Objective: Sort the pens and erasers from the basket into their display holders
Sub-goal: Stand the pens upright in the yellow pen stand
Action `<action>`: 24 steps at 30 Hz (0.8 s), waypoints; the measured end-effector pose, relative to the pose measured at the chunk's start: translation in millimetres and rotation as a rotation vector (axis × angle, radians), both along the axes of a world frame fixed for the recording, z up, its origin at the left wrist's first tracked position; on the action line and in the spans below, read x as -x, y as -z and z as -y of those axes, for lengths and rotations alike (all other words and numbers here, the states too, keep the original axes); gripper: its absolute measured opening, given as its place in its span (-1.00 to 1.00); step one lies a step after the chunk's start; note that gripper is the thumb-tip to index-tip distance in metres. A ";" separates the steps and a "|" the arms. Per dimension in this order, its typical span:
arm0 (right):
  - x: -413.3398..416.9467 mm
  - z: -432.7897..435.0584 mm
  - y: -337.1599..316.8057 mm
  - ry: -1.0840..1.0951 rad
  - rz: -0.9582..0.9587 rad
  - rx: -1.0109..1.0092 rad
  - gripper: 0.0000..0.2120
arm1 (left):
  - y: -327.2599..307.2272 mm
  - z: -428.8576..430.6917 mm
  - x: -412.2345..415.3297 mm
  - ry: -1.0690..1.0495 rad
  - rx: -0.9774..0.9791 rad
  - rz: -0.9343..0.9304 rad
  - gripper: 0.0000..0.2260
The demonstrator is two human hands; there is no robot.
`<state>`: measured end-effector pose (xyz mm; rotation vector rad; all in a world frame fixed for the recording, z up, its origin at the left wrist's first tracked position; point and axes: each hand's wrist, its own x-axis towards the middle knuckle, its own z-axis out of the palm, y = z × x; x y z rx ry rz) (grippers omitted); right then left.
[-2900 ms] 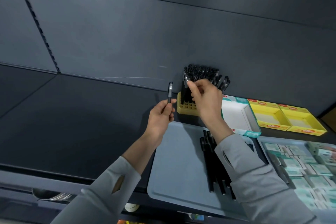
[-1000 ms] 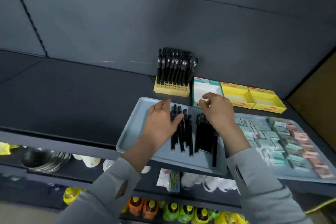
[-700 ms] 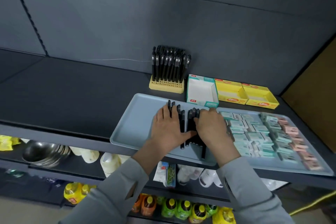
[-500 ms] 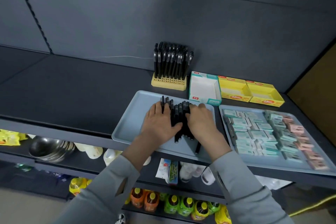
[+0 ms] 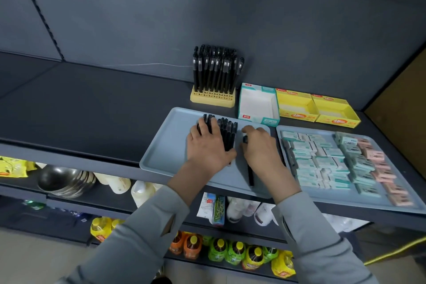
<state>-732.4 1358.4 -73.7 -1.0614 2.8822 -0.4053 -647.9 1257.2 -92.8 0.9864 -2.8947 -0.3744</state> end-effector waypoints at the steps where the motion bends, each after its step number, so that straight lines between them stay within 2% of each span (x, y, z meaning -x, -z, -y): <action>1: 0.7 3.1 0.1 -0.032 0.032 0.032 -0.60 | -2.7 5.4 -1.3 0.009 0.007 0.002 -0.12; 3: 2.8 9.3 -0.1 -0.063 0.071 0.093 -0.56 | -8.9 17.1 -4.8 0.012 0.037 0.019 -0.13; 6: 6.2 15.0 -1.0 -0.035 0.090 0.144 -0.61 | -17.4 29.4 -8.1 -0.035 0.093 0.109 -0.24; 11: 10.9 18.6 -4.3 0.040 0.082 0.052 -0.82 | -18.4 35.2 -1.2 -0.084 0.180 0.171 -0.68; 13: 12.6 20.2 -6.6 0.056 0.075 0.000 -0.81 | -18.9 36.6 1.0 -0.039 0.204 0.189 -0.71; 15: 16.3 22.7 -8.2 0.059 0.085 -0.028 -0.78 | -21.6 39.2 1.8 -0.037 0.129 0.142 -0.71; 17: 21.8 25.7 -10.0 0.044 0.092 -0.011 -0.80 | -27.2 42.2 2.2 -0.061 0.013 0.018 -0.72; 19: 28.5 28.8 -13.4 0.042 0.062 0.092 -0.83 | -37.6 45.4 4.0 -0.069 -0.069 -0.178 -0.69; 22: 32.5 31.7 -21.3 0.054 0.035 0.362 -0.84 | -56.8 50.3 6.7 -0.013 -0.246 -0.619 -0.56; 24: 31.5 33.1 -24.9 0.030 0.010 0.520 -0.90 | -62.8 50.3 5.4 0.049 -0.371 -0.907 -0.59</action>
